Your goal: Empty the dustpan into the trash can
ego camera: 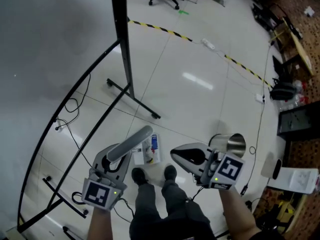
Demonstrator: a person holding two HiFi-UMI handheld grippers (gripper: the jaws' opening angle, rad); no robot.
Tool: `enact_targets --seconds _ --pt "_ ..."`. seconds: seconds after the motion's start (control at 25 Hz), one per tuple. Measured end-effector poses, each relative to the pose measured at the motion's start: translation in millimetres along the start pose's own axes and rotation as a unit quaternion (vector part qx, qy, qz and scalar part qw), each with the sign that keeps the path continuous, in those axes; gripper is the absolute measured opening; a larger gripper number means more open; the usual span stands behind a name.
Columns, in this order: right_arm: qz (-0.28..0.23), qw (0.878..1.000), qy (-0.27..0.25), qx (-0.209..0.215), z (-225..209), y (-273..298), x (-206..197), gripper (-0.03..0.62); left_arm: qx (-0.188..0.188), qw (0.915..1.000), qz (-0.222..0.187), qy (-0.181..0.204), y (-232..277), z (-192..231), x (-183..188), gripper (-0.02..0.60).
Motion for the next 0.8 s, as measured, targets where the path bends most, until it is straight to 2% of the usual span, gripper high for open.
enact_targets --seconds 0.32,0.56,0.8 --pt "0.003 1.000 0.004 -0.020 28 -33 20 0.008 -0.018 0.9997 0.015 -0.010 -17 -30 47 0.067" --pt "0.002 1.000 0.002 -0.029 55 -55 33 0.008 -0.013 0.9996 0.020 -0.013 -40 -41 79 0.067" --pt "-0.014 0.998 -0.008 -0.058 75 -64 47 0.008 -0.025 0.9996 0.002 -0.009 -48 -48 101 0.069"
Point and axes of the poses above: the fingertips, and each gripper's own axes: y forward along the fingers, z to its left, x out of its top, the point moved 6 cm from there along -y, backward along the fingers, and after that the axes turned 1 degree about z, right-handed, at the moved point
